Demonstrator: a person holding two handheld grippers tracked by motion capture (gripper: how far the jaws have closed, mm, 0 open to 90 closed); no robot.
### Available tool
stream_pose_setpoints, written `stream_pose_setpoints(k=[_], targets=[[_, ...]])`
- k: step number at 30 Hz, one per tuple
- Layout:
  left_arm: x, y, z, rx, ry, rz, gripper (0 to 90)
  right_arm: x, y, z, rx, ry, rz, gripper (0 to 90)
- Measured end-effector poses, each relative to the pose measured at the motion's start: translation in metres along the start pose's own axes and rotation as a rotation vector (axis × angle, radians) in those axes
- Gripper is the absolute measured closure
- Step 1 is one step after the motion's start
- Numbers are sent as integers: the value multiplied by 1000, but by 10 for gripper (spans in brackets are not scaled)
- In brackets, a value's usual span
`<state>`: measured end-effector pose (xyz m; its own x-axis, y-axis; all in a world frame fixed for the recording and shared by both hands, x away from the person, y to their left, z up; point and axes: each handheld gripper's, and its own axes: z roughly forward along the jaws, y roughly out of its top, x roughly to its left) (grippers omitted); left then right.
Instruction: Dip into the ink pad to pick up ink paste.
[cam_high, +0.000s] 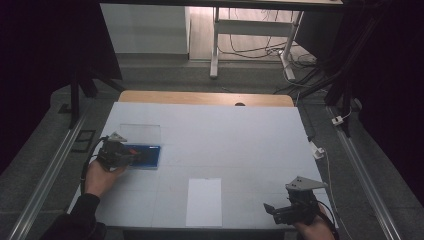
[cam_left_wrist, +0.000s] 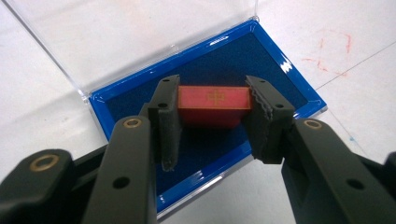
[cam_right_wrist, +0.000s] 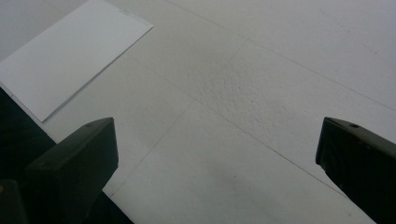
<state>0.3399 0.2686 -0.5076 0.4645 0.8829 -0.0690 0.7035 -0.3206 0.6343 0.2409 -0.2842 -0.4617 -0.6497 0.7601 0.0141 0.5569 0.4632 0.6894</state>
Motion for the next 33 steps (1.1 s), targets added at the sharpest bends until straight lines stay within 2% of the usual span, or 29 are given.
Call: stream_pose_setpoints(k=[4,9,13,18,27,33], targets=[[-3,2,-1,13,24,36,582,0,0,0,0,0,1,0],[-4,2,-5,1,56,45,581,0,0,0,1,0,0,0],[-3,2,-12,-37,39,31,582,0,0,0,2,0,-1,0],[-7,2,-18,-50,19,34,581,0,0,0,-1,0,1,0],[-18,5,-26,-74,-8,75,581,0,0,0,-1,0,-1,0],[-25,6,-31,-86,-30,83,581,0,0,0,-1,-1,-2,0]])
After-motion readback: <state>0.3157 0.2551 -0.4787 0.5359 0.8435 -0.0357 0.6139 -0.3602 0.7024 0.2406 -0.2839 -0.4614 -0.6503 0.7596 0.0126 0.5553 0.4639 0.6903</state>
